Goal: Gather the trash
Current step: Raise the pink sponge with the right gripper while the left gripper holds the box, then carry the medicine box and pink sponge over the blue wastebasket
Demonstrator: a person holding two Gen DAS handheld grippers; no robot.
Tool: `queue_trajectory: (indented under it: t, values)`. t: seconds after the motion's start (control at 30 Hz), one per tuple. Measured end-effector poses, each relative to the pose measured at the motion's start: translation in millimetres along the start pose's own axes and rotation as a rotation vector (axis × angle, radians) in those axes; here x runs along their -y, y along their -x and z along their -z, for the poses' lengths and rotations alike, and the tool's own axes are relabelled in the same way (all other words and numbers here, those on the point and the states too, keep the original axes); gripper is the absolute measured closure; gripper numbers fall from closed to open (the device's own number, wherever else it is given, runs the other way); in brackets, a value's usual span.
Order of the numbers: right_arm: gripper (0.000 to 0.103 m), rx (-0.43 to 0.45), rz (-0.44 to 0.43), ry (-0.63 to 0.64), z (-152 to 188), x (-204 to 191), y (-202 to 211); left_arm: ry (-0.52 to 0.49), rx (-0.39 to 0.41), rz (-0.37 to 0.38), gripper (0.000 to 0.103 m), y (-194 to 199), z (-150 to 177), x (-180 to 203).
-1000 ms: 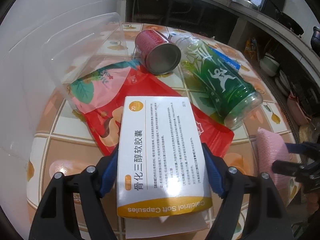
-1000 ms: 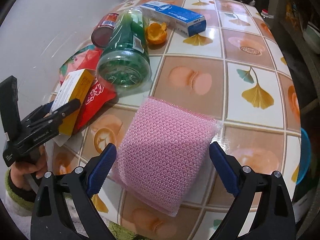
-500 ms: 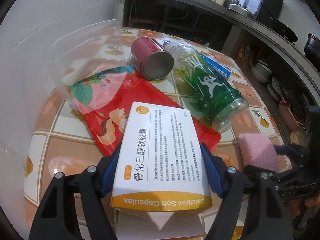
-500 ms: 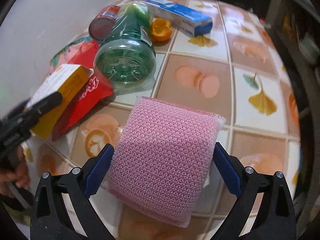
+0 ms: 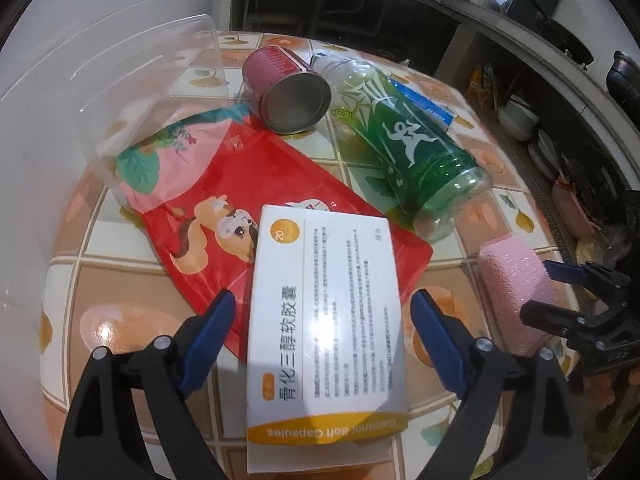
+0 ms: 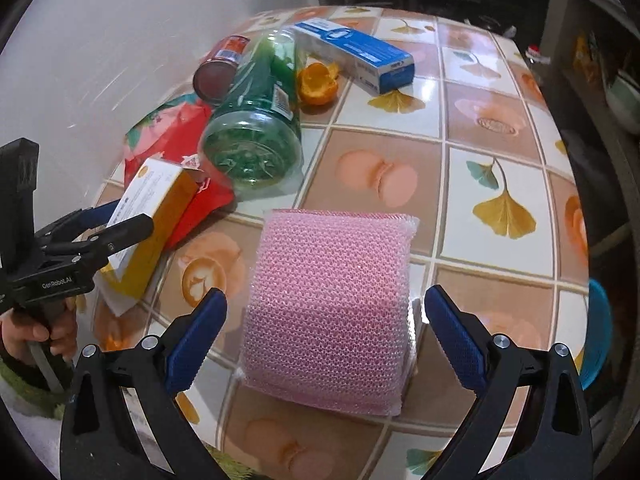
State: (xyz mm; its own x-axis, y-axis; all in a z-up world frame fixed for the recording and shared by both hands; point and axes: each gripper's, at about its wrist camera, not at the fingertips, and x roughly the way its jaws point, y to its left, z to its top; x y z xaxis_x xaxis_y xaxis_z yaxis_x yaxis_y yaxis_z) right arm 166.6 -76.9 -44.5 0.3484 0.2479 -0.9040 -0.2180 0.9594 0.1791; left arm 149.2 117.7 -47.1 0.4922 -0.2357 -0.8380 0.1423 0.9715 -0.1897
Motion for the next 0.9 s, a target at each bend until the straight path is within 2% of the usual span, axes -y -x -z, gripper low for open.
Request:
queue_trajectory:
  t: [0.23, 0.33, 0.5, 0.63, 0.9]
  values:
    - [0.008, -0.034, 0.075, 0.036, 11.2, -16.2, -13.0, -0.026, -0.015, -0.052, 0.018, -10.4, 0.1, 3.7]
    - [0.008, -0.033, 0.101, 0.053, 13.3, -19.9, -15.2, -0.025, -0.011, -0.061, 0.027, -10.1, 0.7, 3.0]
    - [0.009, -0.024, 0.106, 0.051, 14.4, -17.6, -12.4, -0.012, -0.004, -0.062, 0.031, -7.6, 1.3, 1.3]
    - [0.021, -0.017, 0.097, 0.039, 14.2, -14.4, -9.4, -0.009, 0.004, -0.060, 0.032, -4.4, 1.3, 1.8]
    - [0.025, 0.010, 0.054, 0.015, 9.3, -5.4, -1.7, -0.010, 0.029, -0.054, 0.032, 6.5, 0.3, 5.6]
